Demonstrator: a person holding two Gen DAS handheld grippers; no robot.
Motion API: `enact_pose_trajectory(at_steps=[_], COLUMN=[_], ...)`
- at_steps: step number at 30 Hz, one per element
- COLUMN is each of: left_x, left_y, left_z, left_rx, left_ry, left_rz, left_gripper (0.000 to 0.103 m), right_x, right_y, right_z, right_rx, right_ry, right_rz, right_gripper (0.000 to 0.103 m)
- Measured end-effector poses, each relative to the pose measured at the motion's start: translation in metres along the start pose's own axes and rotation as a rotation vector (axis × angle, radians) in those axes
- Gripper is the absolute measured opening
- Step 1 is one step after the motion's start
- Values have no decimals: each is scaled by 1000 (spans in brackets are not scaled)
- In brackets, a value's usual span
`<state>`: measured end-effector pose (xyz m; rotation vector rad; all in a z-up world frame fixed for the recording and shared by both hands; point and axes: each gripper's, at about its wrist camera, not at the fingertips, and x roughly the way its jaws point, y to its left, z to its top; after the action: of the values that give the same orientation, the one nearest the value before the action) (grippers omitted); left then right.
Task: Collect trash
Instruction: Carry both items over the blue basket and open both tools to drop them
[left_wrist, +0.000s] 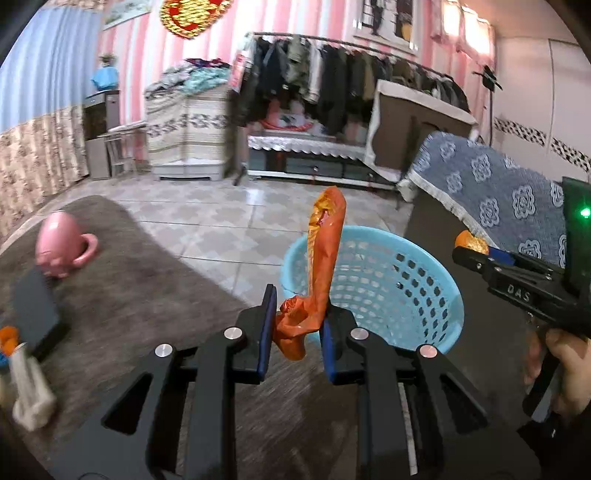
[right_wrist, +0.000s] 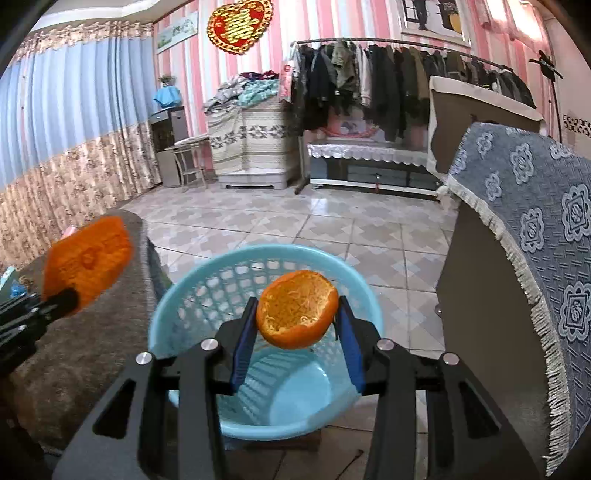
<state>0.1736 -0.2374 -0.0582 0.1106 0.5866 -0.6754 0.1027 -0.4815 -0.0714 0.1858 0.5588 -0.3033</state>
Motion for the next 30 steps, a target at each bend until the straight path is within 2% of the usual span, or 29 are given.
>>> enact_pose_trajectory(at_steps=[8, 11, 13, 15, 18, 22, 30], left_x=[55, 68, 72, 70, 66, 53, 25], left_y=[-33, -36, -31, -26, -16, 3, 41], left_z=[16, 22, 26, 29, 32, 36, 35], left_rx=[57, 79, 68, 52, 36, -1, -78], left_ry=[32, 29, 23, 11, -9, -34, -59], left_rz=[-39, -43, -27, -9, 39, 116, 196], left_gripper=[23, 41, 60, 63, 74, 84, 89], right_x=[13, 17, 20, 21, 22, 25, 41], right_y=[-21, -26, -26, -25, -23, -19, -3], right_z=[-8, -9, -9, -10, -13, -16, -17], right_rx=[37, 52, 50, 43, 47, 55, 51], right_ry=[13, 16, 19, 21, 26, 32, 31], right_rz=[-30, -34, -36, -40, -43, -39, -31], right_gripper=[42, 42, 42, 42, 42, 42, 42])
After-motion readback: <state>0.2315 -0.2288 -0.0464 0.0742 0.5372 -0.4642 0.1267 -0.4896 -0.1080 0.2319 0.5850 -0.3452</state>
